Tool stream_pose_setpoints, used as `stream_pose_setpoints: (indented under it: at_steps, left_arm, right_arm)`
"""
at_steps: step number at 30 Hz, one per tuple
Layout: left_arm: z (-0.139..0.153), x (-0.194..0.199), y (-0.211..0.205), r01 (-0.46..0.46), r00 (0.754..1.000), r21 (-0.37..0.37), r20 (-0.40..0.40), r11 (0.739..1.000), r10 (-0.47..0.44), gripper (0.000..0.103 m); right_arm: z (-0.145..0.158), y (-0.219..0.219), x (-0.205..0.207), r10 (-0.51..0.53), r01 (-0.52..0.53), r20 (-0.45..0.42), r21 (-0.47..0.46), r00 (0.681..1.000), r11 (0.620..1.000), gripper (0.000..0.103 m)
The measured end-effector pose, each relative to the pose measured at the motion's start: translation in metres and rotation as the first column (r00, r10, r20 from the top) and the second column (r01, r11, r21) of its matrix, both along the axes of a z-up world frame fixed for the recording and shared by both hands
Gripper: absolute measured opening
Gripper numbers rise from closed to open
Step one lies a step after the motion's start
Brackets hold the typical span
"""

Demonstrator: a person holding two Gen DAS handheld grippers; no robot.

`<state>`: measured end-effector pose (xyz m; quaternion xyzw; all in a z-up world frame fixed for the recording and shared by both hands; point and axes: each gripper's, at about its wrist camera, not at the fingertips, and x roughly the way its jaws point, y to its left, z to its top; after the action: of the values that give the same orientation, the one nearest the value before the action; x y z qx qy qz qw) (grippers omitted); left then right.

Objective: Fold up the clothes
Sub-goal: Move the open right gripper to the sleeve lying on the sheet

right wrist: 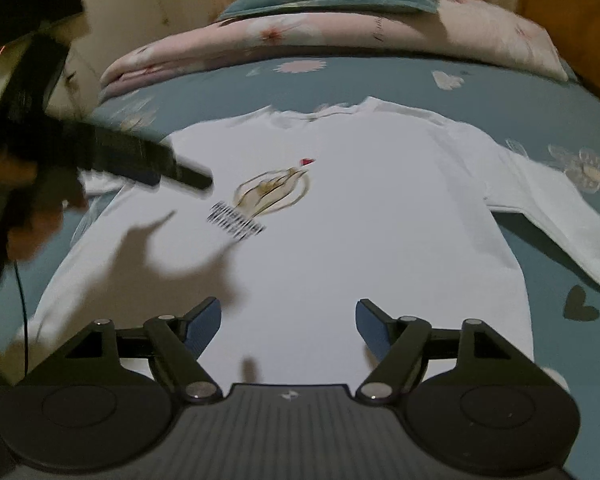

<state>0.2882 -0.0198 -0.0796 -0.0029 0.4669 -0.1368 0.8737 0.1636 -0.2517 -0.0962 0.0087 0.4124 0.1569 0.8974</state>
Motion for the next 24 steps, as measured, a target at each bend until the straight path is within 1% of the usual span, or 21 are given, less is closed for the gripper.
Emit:
stream_pose_setpoints:
  at_steps: [3, 4, 5, 6, 10, 11, 13, 14, 16, 17, 24]
  left_arm:
    - [-0.017, 0.004, -0.005, 0.009, 1.0, -0.014, -0.013, 1.0, -0.009, 0.096]
    - [-0.021, 0.005, -0.004, 0.004, 1.0, -0.024, -0.001, 1.0, -0.004, 0.097]
    - [-0.024, 0.005, -0.002, -0.002, 1.0, -0.036, 0.017, 0.999, 0.003, 0.102]
    - [-0.027, 0.005, -0.001, -0.009, 0.999, -0.05, 0.036, 0.999, 0.011, 0.102]
    - [-0.03, 0.001, -0.004, 0.025, 0.997, -0.008, 0.079, 1.0, -0.025, 0.102]
    - [-0.031, -0.001, -0.004, 0.032, 0.995, -0.006, 0.094, 0.999, -0.031, 0.102]
    - [-0.033, -0.003, -0.004, 0.041, 0.992, -0.005, 0.116, 0.999, -0.041, 0.102]
    - [-0.033, -0.003, -0.004, 0.043, 0.992, -0.006, 0.118, 0.999, -0.042, 0.102]
    - [-0.032, -0.003, -0.003, 0.041, 0.993, -0.014, 0.115, 0.999, -0.039, 0.102]
    - [-0.032, -0.002, -0.001, 0.039, 0.993, -0.022, 0.114, 0.999, -0.036, 0.102]
    - [-0.032, 0.0, 0.003, 0.051, 0.992, -0.041, 0.12, 0.998, -0.045, 0.102]
  right_arm:
    - [-0.008, -0.01, 0.015, -0.034, 0.034, -0.021, -0.009, 0.999, 0.999, 0.079]
    - [-0.01, -0.013, 0.02, -0.045, 0.045, -0.028, -0.012, 0.999, 0.999, 0.079]
    - [-0.013, -0.017, 0.025, -0.057, 0.056, -0.035, -0.015, 0.998, 0.998, 0.079]
    - [-0.012, -0.026, 0.025, -0.087, 0.086, -0.038, -0.019, 0.995, 0.996, 0.079]
    - [-0.001, -0.071, 0.018, -0.234, 0.233, -0.045, -0.039, 0.971, 0.972, 0.079]
    - [0.002, -0.084, 0.018, -0.277, 0.277, -0.046, -0.006, 0.96, 0.961, 0.079]
    - [0.006, -0.111, 0.021, -0.361, 0.364, -0.053, 0.101, 0.931, 0.926, 0.079]
    - [0.006, -0.124, 0.023, -0.397, 0.402, -0.061, 0.164, 0.916, 0.901, 0.079]
    - [-0.001, -0.146, 0.033, -0.445, 0.455, -0.106, 0.289, 0.889, 0.842, 0.079]
    - [0.0, -0.151, 0.037, -0.454, 0.463, -0.104, 0.294, 0.885, 0.836, 0.079]
    - [0.02, -0.174, 0.06, -0.485, 0.479, -0.012, 0.177, 0.874, 0.86, 0.079]
